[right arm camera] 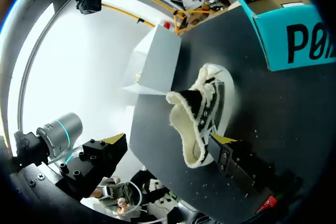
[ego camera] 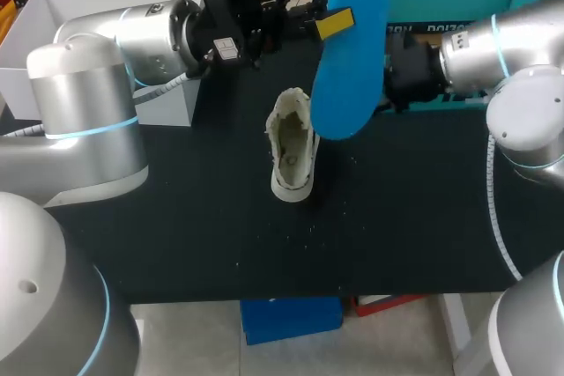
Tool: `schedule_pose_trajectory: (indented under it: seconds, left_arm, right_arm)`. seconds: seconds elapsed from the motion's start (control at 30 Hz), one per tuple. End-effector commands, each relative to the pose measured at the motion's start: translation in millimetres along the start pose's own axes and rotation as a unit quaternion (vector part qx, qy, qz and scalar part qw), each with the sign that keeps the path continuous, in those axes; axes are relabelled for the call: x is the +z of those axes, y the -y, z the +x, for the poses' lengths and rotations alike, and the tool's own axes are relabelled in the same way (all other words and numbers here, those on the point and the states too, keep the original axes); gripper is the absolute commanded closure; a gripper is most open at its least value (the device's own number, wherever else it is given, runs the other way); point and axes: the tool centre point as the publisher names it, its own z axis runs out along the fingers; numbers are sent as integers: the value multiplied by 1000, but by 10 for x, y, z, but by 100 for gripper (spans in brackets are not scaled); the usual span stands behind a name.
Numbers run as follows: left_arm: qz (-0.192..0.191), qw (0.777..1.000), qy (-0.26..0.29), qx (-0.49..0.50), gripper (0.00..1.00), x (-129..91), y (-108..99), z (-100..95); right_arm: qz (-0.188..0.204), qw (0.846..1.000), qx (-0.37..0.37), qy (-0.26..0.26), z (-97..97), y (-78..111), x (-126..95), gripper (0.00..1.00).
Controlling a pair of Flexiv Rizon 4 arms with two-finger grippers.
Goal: Take the shoe out of the shoebox, open the shoe tongue, remove and reinsert the insole, then place the shoe into the shoebox
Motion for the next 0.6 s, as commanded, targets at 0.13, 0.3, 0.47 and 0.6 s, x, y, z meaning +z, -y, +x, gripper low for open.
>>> schedule_pose_trajectory:
  seconds: [0.13,0.3,0.47,0.6]
  left_arm:
    - [0,1000,-1,1,100,-9,-8,6]
    - [0,1000,-1,1,100,-9,-8,6]
    - [0,1000,-1,1,100,-9,-8,6]
    - [0,1000,-1,1,100,-9,-8,6]
  right_arm:
    - [-19,999,11,-42,47,50,-36,0]
    - [-22,998,25,-49,103,49,-25,0]
    - [-18,996,45,-71,145,67,31,0]
    - [-16,992,61,-105,204,55,61,0]
